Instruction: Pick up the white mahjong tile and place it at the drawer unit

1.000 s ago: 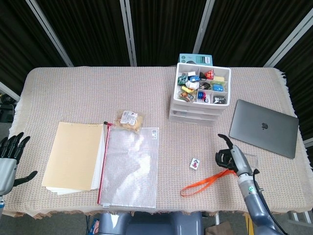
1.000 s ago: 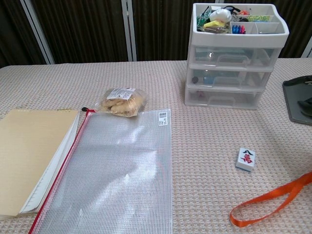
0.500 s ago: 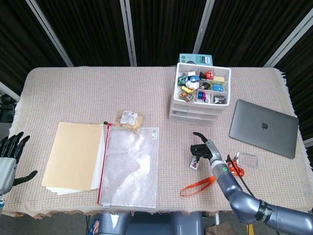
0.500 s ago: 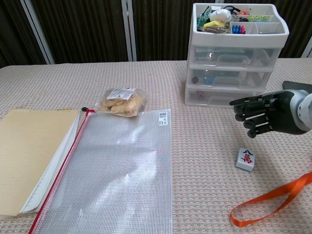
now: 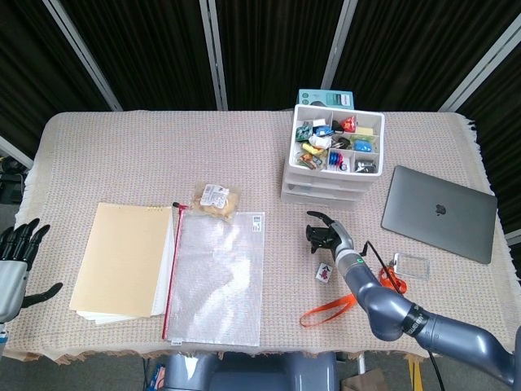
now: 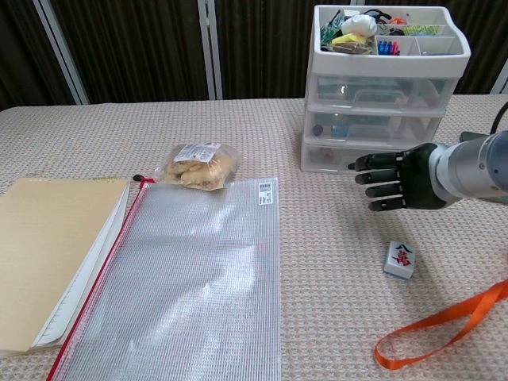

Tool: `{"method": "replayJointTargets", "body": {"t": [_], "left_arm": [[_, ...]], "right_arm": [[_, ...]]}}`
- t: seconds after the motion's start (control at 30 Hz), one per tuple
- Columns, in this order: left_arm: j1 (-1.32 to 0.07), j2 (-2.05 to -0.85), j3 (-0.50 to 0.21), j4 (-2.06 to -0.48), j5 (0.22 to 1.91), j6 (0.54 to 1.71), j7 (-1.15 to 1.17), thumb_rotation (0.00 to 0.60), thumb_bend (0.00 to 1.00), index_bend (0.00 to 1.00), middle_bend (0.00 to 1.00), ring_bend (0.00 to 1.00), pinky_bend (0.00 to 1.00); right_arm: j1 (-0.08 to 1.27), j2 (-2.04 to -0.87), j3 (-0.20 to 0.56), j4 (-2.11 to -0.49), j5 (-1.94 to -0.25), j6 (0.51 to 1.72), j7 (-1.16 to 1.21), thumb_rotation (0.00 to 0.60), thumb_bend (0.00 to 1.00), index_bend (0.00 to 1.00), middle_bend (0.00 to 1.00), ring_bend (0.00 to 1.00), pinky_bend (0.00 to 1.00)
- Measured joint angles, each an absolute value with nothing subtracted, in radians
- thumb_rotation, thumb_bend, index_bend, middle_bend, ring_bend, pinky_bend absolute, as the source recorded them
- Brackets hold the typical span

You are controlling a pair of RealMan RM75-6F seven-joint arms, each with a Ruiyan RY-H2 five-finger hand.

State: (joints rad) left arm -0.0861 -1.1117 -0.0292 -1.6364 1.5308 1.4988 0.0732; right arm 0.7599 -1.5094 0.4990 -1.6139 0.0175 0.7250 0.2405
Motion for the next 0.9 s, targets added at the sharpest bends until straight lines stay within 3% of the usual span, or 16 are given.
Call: {"method": "replayJointTargets", "body": {"t": [0.17, 0.9], "left_arm": [[-0.088, -1.111, -0.029, -1.638, 1.528, 1.495, 0.069, 0.6, 0.15, 0.06, 0.0, 0.0, 0.0], [-0.091, -1.104, -0.029, -1.643, 1.529, 1.49, 0.046, 0.6, 0.16, 0.06, 0.0, 0.0, 0.0]], "right_arm": [[0.772, -1.53, 0.536, -1.563, 0.077, 0.701, 0.286, 0.6, 0.52, 0.2, 0.75, 0.78, 0.71], [0.831, -1.617, 0.568, -1.373, 0.249, 0.66, 0.301, 0.6, 0.52, 0.21, 0.75, 0.78, 0.71]]}}
